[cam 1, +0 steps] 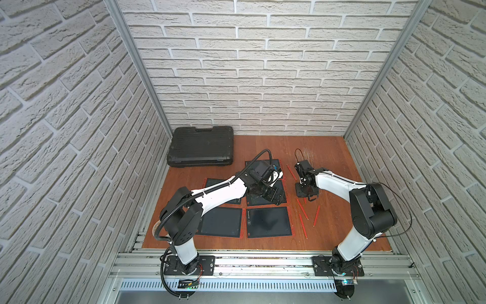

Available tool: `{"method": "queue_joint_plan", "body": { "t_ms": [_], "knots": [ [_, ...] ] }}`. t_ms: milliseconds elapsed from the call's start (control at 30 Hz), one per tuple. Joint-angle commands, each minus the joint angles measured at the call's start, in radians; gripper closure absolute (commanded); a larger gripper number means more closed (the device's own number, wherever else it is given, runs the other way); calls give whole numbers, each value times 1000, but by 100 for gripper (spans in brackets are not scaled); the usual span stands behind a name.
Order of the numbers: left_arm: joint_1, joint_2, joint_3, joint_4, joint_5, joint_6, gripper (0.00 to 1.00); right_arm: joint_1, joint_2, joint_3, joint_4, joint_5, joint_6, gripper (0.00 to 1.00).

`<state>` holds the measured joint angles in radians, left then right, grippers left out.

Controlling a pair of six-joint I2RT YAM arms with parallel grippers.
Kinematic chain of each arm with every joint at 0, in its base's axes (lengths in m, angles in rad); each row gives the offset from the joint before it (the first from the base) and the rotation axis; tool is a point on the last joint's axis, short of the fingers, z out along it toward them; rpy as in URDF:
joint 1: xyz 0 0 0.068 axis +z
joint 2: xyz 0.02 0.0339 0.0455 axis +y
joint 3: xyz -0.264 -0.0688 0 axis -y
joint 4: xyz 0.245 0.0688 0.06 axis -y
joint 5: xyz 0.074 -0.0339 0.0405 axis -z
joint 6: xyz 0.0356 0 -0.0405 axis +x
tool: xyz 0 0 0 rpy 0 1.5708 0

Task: Place the stylus back onto the writing tablet
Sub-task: Pick up the stylus from the center of the board.

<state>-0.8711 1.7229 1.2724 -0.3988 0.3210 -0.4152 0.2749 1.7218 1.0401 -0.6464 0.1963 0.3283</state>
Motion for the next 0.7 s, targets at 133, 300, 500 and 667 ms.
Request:
{"method": "queue_joint_plan", "body": {
  "t_ms": [133, 300, 500, 667],
  "knots": [
    [-9, 10, 28, -11, 7, 15, 2, -6, 37, -6, 10, 10, 4, 87],
    [-9, 11, 27, -10, 6, 15, 2, -8, 51, 4, 8, 15, 6, 86],
    [-9, 11, 28, -10, 8, 15, 2, -11, 77, 33, 1, 13, -1, 87],
    [-9, 11, 27, -9, 7, 15, 2, -11, 99, 57, -2, 8, -6, 85]
  ]
}}
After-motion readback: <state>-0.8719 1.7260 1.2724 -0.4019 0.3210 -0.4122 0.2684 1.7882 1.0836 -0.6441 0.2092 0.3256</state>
